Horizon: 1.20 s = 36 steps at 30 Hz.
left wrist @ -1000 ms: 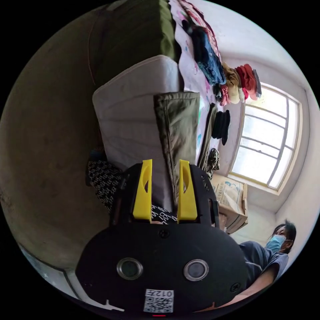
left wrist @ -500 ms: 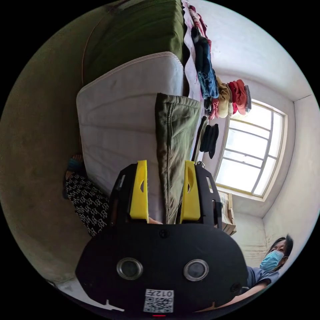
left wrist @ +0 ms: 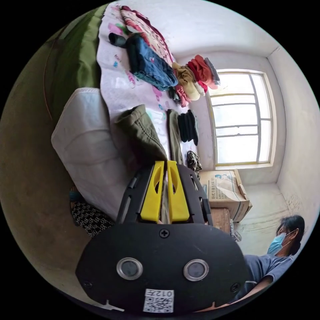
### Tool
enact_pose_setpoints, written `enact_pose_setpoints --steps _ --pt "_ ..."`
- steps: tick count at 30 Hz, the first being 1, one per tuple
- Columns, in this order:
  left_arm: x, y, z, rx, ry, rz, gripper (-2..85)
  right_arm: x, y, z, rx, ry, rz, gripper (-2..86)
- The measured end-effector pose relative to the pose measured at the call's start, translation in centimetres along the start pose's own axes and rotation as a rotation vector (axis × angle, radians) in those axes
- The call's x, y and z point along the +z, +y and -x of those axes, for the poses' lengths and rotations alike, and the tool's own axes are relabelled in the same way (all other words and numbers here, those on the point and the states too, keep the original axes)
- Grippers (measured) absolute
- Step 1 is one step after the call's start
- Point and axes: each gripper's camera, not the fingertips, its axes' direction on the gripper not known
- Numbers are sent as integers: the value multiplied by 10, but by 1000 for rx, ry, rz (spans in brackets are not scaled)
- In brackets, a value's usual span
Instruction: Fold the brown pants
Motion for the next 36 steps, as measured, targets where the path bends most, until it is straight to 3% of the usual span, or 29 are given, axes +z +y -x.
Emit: enact_pose_setpoints --steps 4,10,15,17,25,29,36 --pt "11 -7 -45 49 -9 24 2 15 -18 26 -155 158 -65 115" --pt "36 -10 -84 81 -16 60 2 80 -52 28 -313 213 -17 139" --pt "48 -11 -101 83 -29 66 3 128 -74 0 -272 279 48 74" --pt "48 -11 -106 70 -39 55 3 125 -76 -16 -282 213 43 54" --pt "-22 -11 -143 34 8 -109 4 71 -70 -160 -134 -533 8 47" --pt "-10 -28 -174 70 10 -119 6 91 -81 -193 -144 -635 33 46" --pt "108 -97 -247 151 82 -24 7 178 -101 -254 -101 -784 110 46"
